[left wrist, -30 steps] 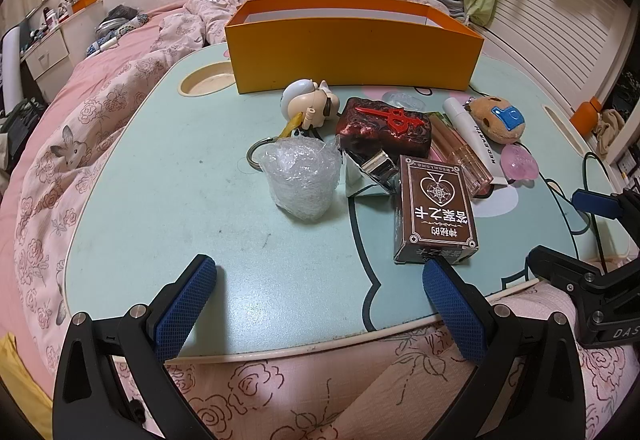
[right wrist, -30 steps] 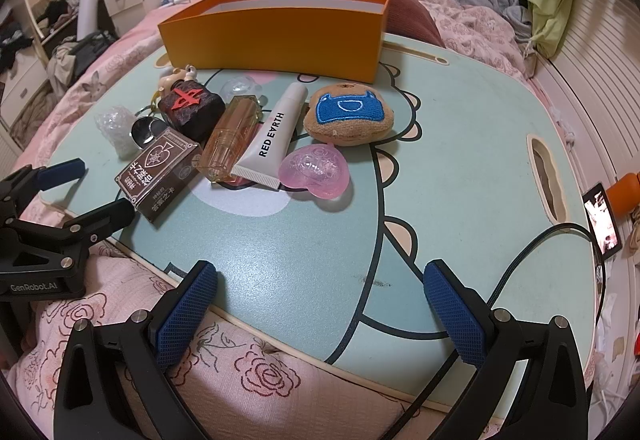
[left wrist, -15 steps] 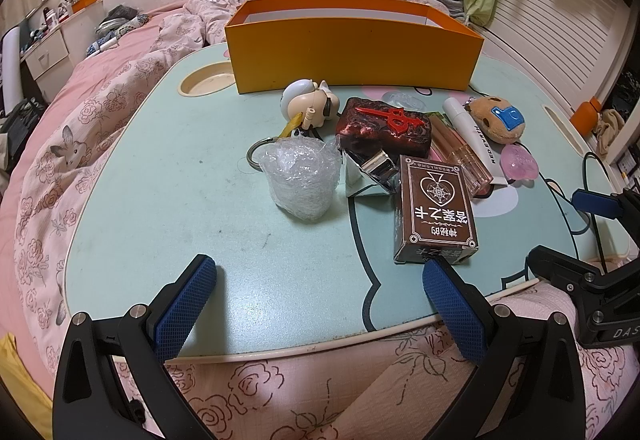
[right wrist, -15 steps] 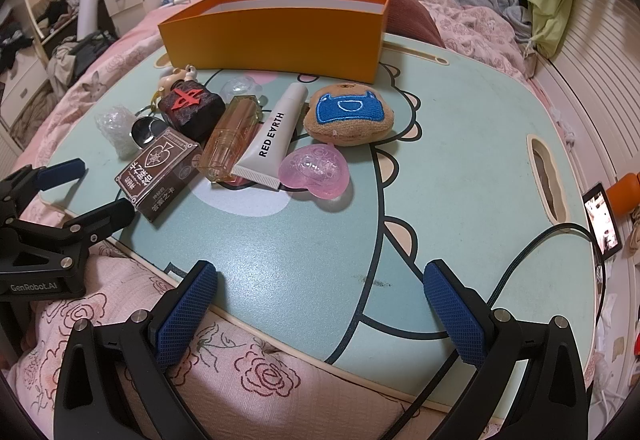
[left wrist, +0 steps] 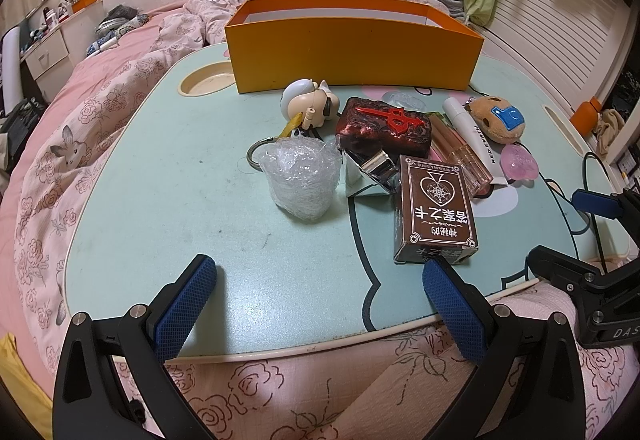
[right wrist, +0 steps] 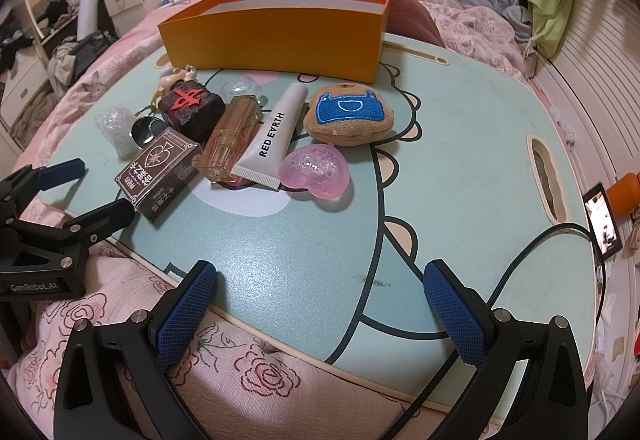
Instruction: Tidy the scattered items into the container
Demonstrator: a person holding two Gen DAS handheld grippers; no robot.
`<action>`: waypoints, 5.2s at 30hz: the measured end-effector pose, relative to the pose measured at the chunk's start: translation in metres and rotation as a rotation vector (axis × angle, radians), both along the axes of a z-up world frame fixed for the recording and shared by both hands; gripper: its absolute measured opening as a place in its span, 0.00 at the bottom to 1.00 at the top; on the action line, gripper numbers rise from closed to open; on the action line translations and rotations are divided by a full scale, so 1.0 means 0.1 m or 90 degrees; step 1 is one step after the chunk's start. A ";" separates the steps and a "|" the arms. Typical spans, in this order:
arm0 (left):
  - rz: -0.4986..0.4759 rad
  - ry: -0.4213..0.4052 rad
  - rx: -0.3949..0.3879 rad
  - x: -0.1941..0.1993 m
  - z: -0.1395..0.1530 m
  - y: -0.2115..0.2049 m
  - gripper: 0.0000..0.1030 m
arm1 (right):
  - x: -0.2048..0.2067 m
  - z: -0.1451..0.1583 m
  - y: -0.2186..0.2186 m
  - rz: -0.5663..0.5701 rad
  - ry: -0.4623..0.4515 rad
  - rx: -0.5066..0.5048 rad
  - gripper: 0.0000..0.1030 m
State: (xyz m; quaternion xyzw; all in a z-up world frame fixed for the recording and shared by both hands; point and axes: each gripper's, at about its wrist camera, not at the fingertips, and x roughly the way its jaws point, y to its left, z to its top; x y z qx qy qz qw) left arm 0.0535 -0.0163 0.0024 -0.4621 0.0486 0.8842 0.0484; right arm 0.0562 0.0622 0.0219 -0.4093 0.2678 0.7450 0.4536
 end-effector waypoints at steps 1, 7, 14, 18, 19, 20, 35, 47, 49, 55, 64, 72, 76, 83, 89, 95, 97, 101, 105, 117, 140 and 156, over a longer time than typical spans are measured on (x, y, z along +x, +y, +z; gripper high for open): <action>0.000 0.000 0.000 0.00 0.00 0.00 1.00 | 0.00 0.00 0.00 0.000 0.000 0.000 1.00; -0.005 -0.004 -0.001 -0.01 0.00 -0.01 1.00 | 0.00 0.00 0.00 -0.001 -0.001 0.000 1.00; -0.020 -0.009 -0.002 -0.01 0.00 -0.03 1.00 | 0.00 0.00 0.00 -0.002 -0.001 0.000 1.00; -0.026 -0.013 -0.003 -0.01 0.01 -0.04 1.00 | 0.00 0.00 0.00 -0.003 -0.002 0.001 1.00; -0.027 -0.013 -0.002 -0.01 0.01 -0.04 1.00 | 0.00 0.00 0.00 -0.003 -0.002 0.001 1.00; -0.027 -0.014 -0.003 -0.01 0.01 -0.04 1.00 | 0.00 0.00 0.00 -0.003 -0.002 0.001 1.00; -0.028 0.065 0.116 -0.18 0.38 -0.56 0.69 | 0.00 0.00 0.00 -0.005 -0.003 0.001 1.00; -0.079 0.025 0.114 -0.32 0.15 -0.21 0.31 | 0.00 0.00 0.00 -0.006 -0.004 0.002 1.00; -0.072 0.043 0.133 -0.24 0.21 -0.26 0.31 | 0.00 0.00 0.00 -0.007 -0.005 0.002 1.00; -0.087 0.128 0.182 0.22 0.63 -0.42 0.32 | 0.01 0.08 0.07 0.000 0.025 -0.002 0.92; -0.104 0.209 0.170 0.49 0.96 -0.41 0.32 | -0.08 0.49 0.56 -0.033 0.046 0.112 0.79; -0.104 0.196 0.186 0.50 0.92 -0.41 0.32 | -0.21 0.13 0.97 -0.051 0.035 0.022 0.49; -0.108 0.195 0.190 0.50 0.91 -0.39 0.32 | -0.16 0.20 0.90 -0.063 0.042 0.030 0.28; -0.108 0.192 0.190 0.47 0.89 -0.35 0.32 | -0.02 0.56 0.60 -0.051 0.125 0.084 0.28; -0.104 0.185 0.180 0.25 0.92 -0.32 0.32 | -0.13 0.77 0.53 -0.035 0.119 0.122 0.28; -0.110 0.182 0.173 -0.28 1.08 -0.22 0.32 | -0.25 0.93 0.70 -0.024 0.110 0.163 0.28; -0.108 0.184 0.169 -0.46 1.12 -0.20 0.32 | -0.28 0.94 0.82 -0.022 0.105 0.167 0.28; -0.098 0.194 0.155 -0.89 1.17 -0.14 0.32 | -0.41 0.99 1.04 -0.014 0.100 0.182 0.28; -0.096 0.241 0.101 -1.17 1.11 -0.04 0.32 | -0.56 0.96 1.24 0.000 0.103 0.194 0.29; -0.073 0.181 0.074 -1.61 0.58 0.04 0.32 | -0.78 0.50 1.67 -0.021 0.055 0.133 0.30; -0.055 0.168 0.132 -1.39 0.98 -0.09 0.65 | -0.65 0.90 1.33 -0.019 0.098 0.217 0.52; -0.047 0.142 0.119 -0.18 0.71 -0.32 0.74 | 0.04 0.76 0.17 -0.039 0.095 0.215 0.67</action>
